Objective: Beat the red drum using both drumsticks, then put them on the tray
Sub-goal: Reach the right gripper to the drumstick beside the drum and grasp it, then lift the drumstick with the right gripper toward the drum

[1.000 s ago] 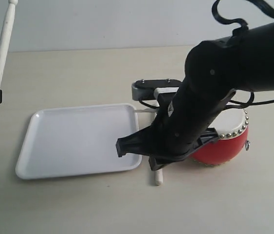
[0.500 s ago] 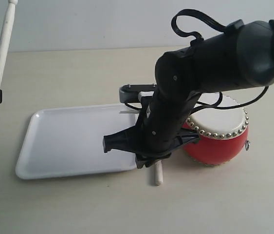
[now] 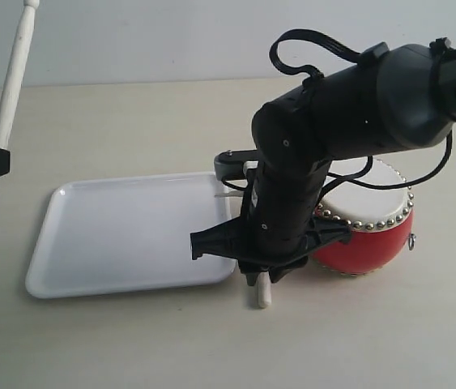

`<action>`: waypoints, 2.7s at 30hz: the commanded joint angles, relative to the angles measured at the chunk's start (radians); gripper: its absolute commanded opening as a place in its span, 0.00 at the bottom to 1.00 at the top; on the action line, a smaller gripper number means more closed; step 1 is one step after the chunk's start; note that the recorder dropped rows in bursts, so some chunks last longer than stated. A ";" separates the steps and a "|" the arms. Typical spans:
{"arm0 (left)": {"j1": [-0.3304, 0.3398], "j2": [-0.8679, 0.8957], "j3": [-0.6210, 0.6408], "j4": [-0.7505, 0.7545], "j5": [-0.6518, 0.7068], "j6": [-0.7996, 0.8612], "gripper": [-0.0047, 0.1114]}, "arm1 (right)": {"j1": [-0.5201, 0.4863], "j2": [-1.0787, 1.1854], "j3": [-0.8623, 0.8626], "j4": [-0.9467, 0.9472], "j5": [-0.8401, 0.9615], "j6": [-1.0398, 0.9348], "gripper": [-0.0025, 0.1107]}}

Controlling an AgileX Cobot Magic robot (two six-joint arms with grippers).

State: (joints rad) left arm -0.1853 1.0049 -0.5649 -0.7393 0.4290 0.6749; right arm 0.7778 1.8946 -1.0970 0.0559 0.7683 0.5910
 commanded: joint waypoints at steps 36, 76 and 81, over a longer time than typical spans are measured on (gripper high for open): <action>-0.006 -0.004 0.005 -0.006 -0.020 0.005 0.04 | 0.002 0.096 -0.007 -0.118 -0.064 0.172 0.28; -0.375 0.451 -0.537 0.433 0.563 -0.295 0.04 | -0.083 -0.781 0.132 -0.080 0.453 -0.310 0.02; -0.394 0.445 -0.520 0.410 0.486 -0.297 0.04 | -0.158 -0.838 0.231 -0.098 0.453 -0.350 0.02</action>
State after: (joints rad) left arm -0.5595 1.4603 -1.0931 -0.3203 0.9616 0.3899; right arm 0.6693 1.0979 -0.9013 -0.0090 1.2226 0.2694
